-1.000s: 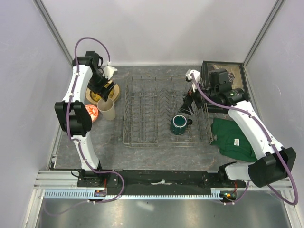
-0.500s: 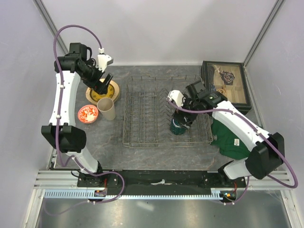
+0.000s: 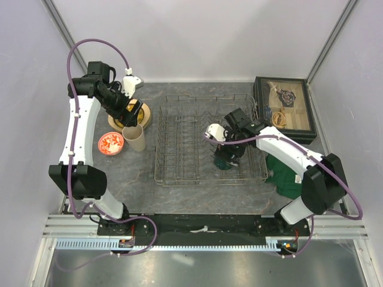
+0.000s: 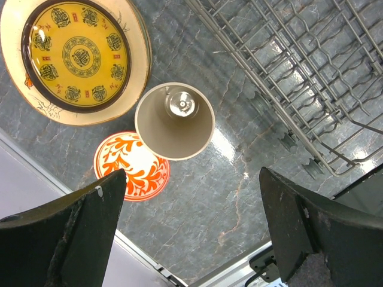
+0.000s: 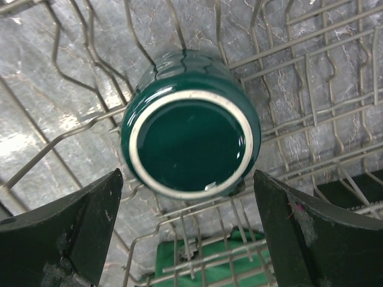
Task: Unload the mixed dishes from the dish rack
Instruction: Pick up the cup from the dish rack.
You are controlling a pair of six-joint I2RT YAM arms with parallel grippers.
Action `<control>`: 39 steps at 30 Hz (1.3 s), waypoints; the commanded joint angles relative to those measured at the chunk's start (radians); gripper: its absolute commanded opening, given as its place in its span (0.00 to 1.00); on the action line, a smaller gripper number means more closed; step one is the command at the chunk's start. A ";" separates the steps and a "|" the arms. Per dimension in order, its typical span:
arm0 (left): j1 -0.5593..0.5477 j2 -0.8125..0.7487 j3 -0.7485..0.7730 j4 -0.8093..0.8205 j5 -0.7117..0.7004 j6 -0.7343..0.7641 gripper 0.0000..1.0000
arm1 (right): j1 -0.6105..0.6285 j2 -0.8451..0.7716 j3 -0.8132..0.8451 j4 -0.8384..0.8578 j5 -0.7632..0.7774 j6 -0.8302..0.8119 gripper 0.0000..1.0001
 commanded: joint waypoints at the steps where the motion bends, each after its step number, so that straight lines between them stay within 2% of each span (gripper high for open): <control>1: 0.001 -0.035 -0.002 0.005 0.039 -0.017 0.99 | 0.002 0.034 -0.002 0.062 0.007 -0.026 0.98; 12: 0.001 -0.049 -0.050 0.028 0.038 -0.017 0.99 | 0.007 0.122 0.018 0.108 -0.027 -0.036 0.98; 39: 0.001 -0.074 -0.140 0.070 0.043 -0.014 0.99 | 0.006 0.201 0.021 0.194 -0.070 -0.032 0.98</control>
